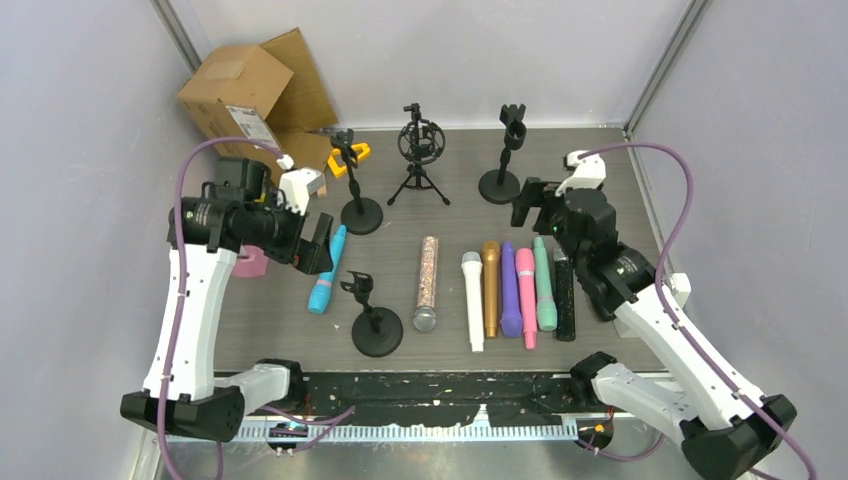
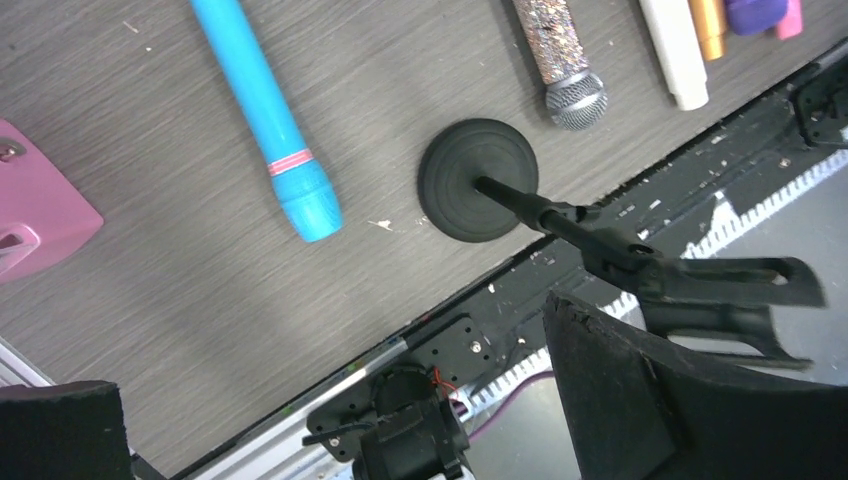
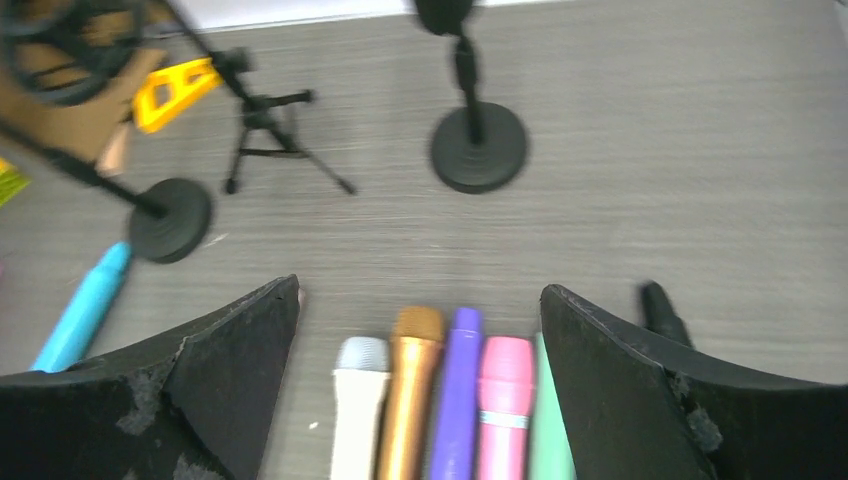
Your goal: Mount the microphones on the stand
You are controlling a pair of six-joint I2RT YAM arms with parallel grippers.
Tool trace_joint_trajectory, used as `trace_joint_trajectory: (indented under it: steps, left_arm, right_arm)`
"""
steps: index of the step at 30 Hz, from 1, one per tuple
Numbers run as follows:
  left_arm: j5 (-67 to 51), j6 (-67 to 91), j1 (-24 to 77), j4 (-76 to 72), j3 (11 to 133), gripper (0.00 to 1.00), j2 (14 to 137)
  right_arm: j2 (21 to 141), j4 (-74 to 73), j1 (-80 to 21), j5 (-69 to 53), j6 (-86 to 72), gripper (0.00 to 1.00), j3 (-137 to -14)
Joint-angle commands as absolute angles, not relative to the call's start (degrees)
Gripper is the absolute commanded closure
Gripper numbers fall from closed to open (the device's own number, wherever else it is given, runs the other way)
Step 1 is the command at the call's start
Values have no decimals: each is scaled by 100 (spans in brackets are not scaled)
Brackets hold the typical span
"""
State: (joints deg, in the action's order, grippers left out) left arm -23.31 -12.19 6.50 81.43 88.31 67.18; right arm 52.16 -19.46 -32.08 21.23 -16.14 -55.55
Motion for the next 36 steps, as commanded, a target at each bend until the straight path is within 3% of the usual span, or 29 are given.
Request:
trace_joint_trajectory:
  steps: [1,6,10,13,24,32,36]
  left_arm:
    - [-2040,-1168,636,7476,8419,0,6452]
    - [-1727,-1225,634,7202,7962,1,6198]
    - [-1657,-1192,602,7051,7797,0,6061]
    - [-1431,-1142,588,6923,7764,0,5963]
    - [-76,-895,581,7250,7997,0,6182]
    - [-150,-879,573,6996,7861,0,6071]
    - [-56,-897,571,6940,7874,1,6106]
  right_arm:
    - [5337,-2067,-2317,2102,-1755,5,-5212]
    - [5519,-1731,-1890,3744,-1745,5,-4859]
    - [5484,-273,-1851,4684,-1010,5,-3867]
    - [5668,1261,-1845,4860,-257,5,-3368]
    - [7507,4297,-1750,5513,352,5,-2315]
    - [8045,5509,-1740,5564,561,5,-2103]
    - [8102,5448,-1731,5527,565,5,-2160]
